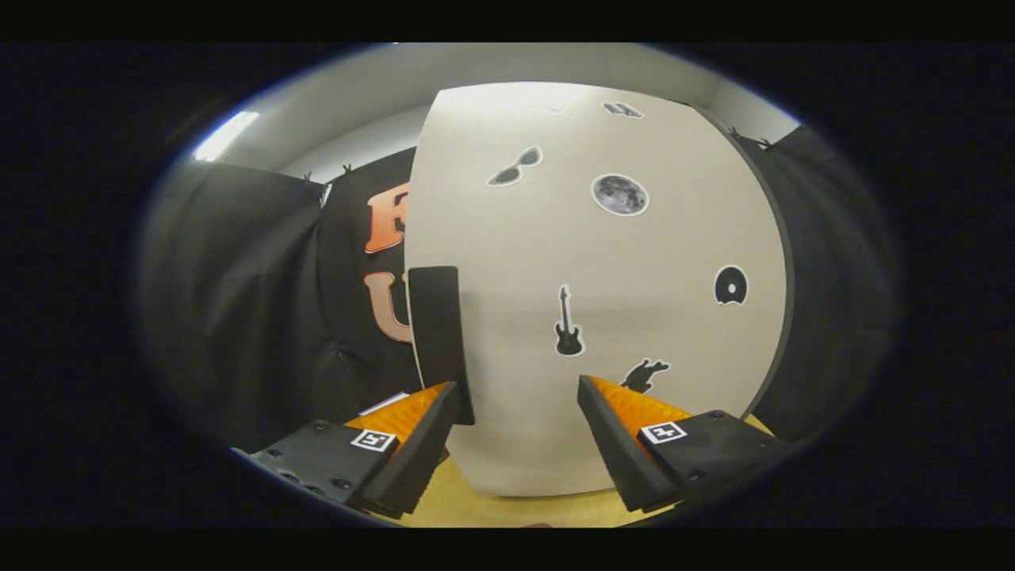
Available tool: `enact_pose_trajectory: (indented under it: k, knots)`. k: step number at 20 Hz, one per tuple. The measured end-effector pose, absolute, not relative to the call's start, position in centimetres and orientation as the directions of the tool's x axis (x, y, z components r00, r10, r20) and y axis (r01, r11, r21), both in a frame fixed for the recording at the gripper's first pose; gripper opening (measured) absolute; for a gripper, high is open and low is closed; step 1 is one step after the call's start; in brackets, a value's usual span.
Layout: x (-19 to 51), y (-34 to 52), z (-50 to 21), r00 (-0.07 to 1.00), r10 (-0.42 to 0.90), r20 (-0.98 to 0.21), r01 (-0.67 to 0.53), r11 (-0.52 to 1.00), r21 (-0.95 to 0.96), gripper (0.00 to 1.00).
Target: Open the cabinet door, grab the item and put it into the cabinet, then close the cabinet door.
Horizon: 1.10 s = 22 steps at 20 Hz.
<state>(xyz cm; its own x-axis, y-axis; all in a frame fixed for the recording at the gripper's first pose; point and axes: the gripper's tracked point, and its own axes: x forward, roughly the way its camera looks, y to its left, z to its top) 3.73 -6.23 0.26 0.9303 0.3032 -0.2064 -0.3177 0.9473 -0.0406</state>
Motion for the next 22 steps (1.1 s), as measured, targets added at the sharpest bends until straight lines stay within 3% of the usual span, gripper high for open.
enact_pose_trajectory:
  k: [13,22]
  knots:
    - [5.8,-6.0,0.0,0.938,0.27,-0.218,-0.291,0.954,-0.073,0.96]
    - [3.1,-7.8,2.2,0.947,0.262,-0.184,-0.283,0.954,-0.097,0.97]
